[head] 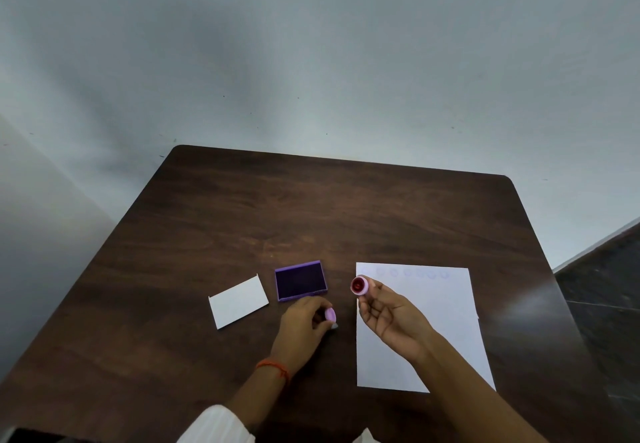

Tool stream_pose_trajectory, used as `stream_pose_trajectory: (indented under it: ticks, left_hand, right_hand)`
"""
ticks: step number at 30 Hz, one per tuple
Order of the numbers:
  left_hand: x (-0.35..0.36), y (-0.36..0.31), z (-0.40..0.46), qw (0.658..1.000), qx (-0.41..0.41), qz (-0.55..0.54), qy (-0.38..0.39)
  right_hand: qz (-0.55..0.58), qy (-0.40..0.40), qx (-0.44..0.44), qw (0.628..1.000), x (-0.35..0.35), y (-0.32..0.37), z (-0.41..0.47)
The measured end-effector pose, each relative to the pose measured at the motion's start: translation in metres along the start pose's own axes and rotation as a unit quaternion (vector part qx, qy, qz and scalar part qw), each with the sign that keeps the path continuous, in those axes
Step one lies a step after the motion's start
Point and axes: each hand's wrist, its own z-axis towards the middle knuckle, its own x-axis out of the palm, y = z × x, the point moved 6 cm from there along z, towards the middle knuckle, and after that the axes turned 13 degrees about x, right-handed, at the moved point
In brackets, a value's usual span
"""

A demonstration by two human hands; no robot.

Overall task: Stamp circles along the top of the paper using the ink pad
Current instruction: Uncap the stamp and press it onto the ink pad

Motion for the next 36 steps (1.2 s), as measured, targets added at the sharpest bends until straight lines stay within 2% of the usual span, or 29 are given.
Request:
stream_pose_trajectory:
  ticks: [11, 18, 23, 29, 36]
  left_hand:
    - [0.002, 0.009, -0.001, 1.000, 0.008, 0.026, -0.013]
    - [-0.026, 0.012, -0.003, 0.994, 0.022, 0.057, -0.091]
    - [-0.052, 0.028, -0.003, 0.987, -0.005, 0.091, -0.134]
    - [-0.057, 0.041, -0.002, 0.983, -0.013, 0.138, -0.122]
    - [-0.054, 0.052, 0.003, 0.982, -0.004, 0.173, -0.069]
  right_hand:
    - [0.012, 0.025, 0.011, 1.000, 0.006, 0.001, -0.001]
    - [-0.006, 0.038, 0.006, 0.999, 0.012, 0.002, 0.002]
    - [-0.027, 0.045, 0.006, 0.999, 0.017, 0.002, 0.006]
    - [-0.058, 0.032, -0.008, 0.998, 0.026, 0.001, 0.014]
    - [-0.105, -0.003, -0.002, 0.994, 0.030, -0.001, 0.026]
